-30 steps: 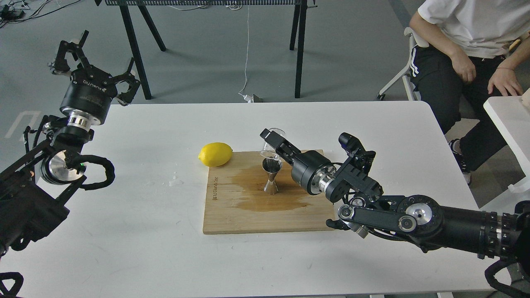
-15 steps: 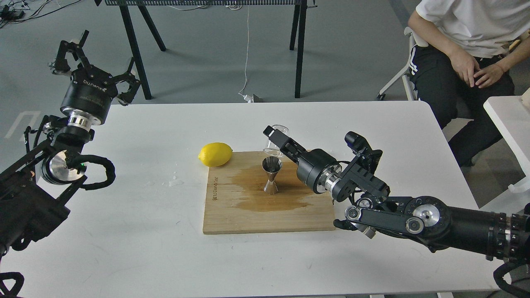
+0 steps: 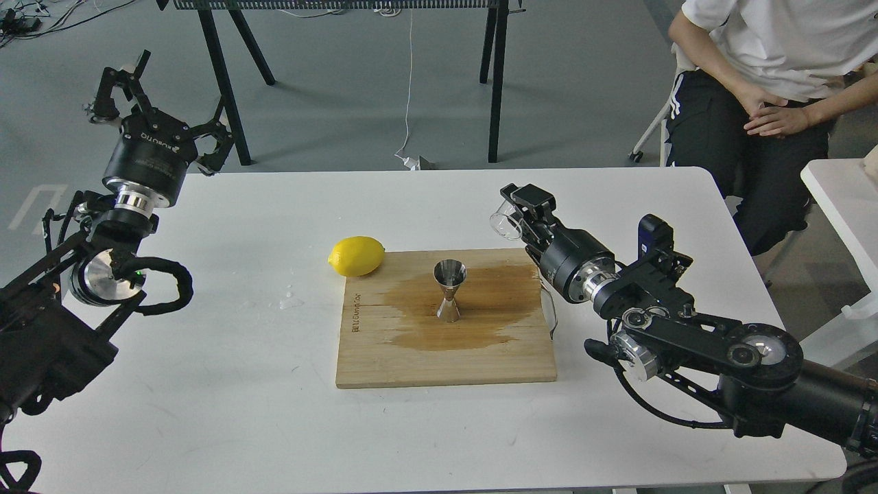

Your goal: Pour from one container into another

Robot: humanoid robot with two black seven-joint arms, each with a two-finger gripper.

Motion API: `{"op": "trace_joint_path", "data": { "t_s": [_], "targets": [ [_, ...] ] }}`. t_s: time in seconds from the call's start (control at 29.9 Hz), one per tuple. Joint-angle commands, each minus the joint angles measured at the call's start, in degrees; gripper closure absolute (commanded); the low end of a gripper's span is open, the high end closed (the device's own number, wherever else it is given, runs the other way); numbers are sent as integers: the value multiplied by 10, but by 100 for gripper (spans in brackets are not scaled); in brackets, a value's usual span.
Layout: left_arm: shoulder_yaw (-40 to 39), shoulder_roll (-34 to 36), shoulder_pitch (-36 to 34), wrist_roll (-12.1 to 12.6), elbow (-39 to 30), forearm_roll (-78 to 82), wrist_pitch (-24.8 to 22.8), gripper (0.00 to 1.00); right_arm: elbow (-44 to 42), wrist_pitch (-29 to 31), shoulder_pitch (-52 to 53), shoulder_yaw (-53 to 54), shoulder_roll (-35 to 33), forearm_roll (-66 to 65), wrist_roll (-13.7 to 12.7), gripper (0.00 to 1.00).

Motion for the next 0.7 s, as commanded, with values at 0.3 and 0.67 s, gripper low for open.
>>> {"op": "trace_joint_path", "data": {
  "t_s": [0.3, 0.67],
  "targets": [
    [2, -1, -2, 0, 1, 0, 0, 0, -16, 111, -106, 167, -1, 279, -23, 60],
    [2, -1, 0, 0, 2, 0, 0, 0, -105, 244, -216, 299, 3, 480, -67, 60]
  ]
}}
